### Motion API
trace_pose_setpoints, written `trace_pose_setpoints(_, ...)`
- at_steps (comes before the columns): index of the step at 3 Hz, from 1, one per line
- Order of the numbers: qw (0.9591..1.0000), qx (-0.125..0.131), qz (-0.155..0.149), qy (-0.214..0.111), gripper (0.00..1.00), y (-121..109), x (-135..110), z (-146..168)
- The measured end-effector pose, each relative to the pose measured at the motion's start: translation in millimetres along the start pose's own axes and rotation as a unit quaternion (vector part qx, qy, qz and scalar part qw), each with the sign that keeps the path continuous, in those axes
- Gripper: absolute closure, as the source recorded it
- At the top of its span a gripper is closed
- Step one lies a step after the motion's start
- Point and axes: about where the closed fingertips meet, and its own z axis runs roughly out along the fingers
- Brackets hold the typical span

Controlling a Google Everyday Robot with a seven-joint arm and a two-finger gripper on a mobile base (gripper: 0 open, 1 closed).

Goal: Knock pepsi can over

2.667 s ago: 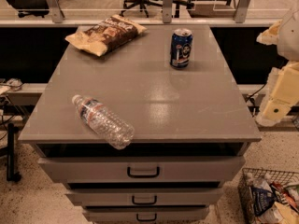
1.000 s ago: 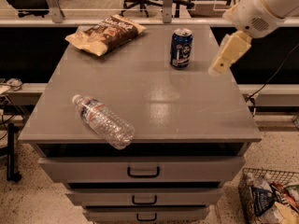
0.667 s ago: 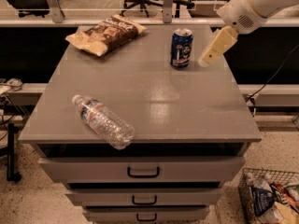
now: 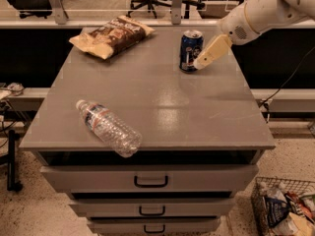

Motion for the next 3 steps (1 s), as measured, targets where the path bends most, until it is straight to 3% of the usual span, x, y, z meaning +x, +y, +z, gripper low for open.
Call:
trace_pose_setpoints(1, 0.9976, -0.022, 0.04, -0.052, 0.0, 2.6, 6.0, 19.6)
trace_pose_setpoints(2, 0.9951, -0.036, 0.056, -0.073, 0.0, 9.6, 11.0, 27.2)
trace_pose_setpoints(3, 0.9917, -0.077, 0.051, -0.09, 0.0, 38.2, -0.4, 40.2)
